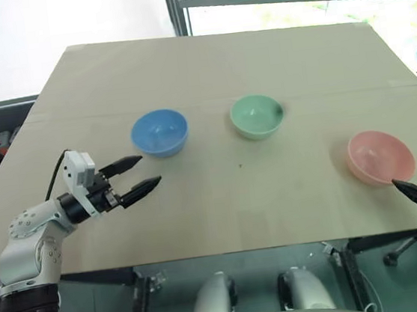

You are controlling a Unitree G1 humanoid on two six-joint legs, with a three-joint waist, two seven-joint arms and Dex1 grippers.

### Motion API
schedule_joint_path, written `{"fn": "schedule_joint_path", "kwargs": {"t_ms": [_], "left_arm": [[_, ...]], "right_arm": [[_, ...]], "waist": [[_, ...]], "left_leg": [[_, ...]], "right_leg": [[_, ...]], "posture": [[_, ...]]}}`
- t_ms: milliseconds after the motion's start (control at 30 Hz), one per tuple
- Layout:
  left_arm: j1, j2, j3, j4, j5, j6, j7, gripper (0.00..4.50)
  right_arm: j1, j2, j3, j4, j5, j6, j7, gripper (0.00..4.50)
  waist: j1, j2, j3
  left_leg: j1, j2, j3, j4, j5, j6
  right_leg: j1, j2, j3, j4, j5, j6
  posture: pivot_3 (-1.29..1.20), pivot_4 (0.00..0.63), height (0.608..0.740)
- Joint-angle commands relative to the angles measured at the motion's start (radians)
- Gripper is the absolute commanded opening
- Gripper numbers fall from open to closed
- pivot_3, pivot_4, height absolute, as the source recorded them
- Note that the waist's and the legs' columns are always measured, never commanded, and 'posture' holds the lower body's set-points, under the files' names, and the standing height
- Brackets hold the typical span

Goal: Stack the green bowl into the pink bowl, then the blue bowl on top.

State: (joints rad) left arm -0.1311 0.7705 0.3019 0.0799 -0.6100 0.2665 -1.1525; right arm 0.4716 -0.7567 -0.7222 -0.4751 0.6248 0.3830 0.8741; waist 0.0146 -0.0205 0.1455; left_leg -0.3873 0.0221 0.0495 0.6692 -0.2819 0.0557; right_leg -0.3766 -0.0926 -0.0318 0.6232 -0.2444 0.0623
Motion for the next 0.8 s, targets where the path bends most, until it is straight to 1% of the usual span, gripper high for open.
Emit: {"fn": "schedule_joint_path", "kwargs": {"t_ms": [33,267,333,433,500,600,700,767,800], "left_arm": [[-0.015,0.009,0.017,-0.049,-0.017,0.017,-0.001,4.45],[-0.054,-0.037,0.003,-0.068,-0.026,0.028,0.015,4.45],[-0.059,-0.049,-0.004,-0.075,-0.025,0.028,0.016,4.45],[-0.063,-0.070,-0.017,-0.087,-0.021,0.024,0.023,4.45],[-0.065,-0.089,-0.029,-0.103,-0.023,0.022,0.030,4.45],[-0.068,-0.118,-0.051,-0.131,-0.020,0.012,0.036,4.45],[-0.068,-0.146,-0.055,-0.172,-0.039,0.031,0.059,4.45],[-0.045,-0.164,-0.058,-0.217,-0.051,0.042,0.081,4.45],[-0.034,-0.168,-0.060,-0.234,-0.054,0.045,0.089,4.45]], "right_arm": [[0.004,-0.006,-0.041,-0.042,0.008,0.002,-0.005,4.50],[-0.007,0.004,-0.024,-0.058,-0.010,0.004,-0.033,4.50],[-0.030,-0.002,0.001,-0.057,-0.026,-0.007,-0.039,4.50],[-0.102,-0.011,0.083,-0.038,-0.102,-0.047,-0.064,4.50],[-0.182,-0.023,0.177,-0.023,-0.145,-0.062,-0.066,4.50],[-0.376,-0.017,0.361,0.022,-0.219,-0.058,-0.105,4.50],[-0.584,0.034,0.549,0.091,-0.283,-0.061,-0.113,4.50],[-0.725,0.087,0.682,0.189,-0.359,-0.099,-0.104,4.50],[-0.771,0.104,0.723,0.232,-0.389,-0.122,-0.099,4.50]], "waist": [[0.000,0.000,0.000],[0.000,0.000,0.000],[0.000,0.000,0.000],[-0.001,0.000,0.000],[-0.002,0.000,0.000],[-0.007,0.000,0.000],[-0.007,-0.001,0.000],[-0.006,-0.001,0.000],[-0.009,0.000,0.000]], "left_leg": [[0.000,0.000,0.000,0.000,0.000,0.000],[-0.001,0.000,0.000,0.000,0.000,0.000],[-0.001,0.000,0.000,0.000,0.000,0.000],[-0.001,0.000,0.000,0.000,0.000,0.000],[0.000,0.000,0.001,0.000,0.000,0.000],[0.001,0.000,0.002,0.001,0.000,0.000],[0.000,0.000,0.002,0.001,0.002,-0.003],[-0.001,0.000,0.002,0.001,0.003,-0.004],[-0.002,0.000,0.001,0.001,0.003,-0.004]], "right_leg": [[0.000,0.000,0.000,0.000,0.000,0.000],[0.000,-0.001,0.000,0.000,0.000,0.000],[0.000,0.000,-0.001,0.000,0.000,0.000],[0.000,0.003,-0.002,0.000,0.000,0.000],[0.000,0.004,-0.001,0.000,0.000,0.000],[0.000,0.004,-0.001,0.001,0.000,0.000],[-0.001,0.005,-0.001,0.002,0.001,0.001],[-0.003,0.006,-0.001,0.002,0.002,0.003],[-0.003,0.006,-0.001,0.001,0.002,0.003]], "posture": [[0.00,0.150,0.740],[0.00,0.150,0.740],[0.00,0.150,0.740],[0.00,0.150,0.740],[0.00,0.150,0.740],[0.00,0.150,0.740],[0.00,0.150,0.740],[0.00,0.150,0.740],[0.00,0.150,0.740]]}}
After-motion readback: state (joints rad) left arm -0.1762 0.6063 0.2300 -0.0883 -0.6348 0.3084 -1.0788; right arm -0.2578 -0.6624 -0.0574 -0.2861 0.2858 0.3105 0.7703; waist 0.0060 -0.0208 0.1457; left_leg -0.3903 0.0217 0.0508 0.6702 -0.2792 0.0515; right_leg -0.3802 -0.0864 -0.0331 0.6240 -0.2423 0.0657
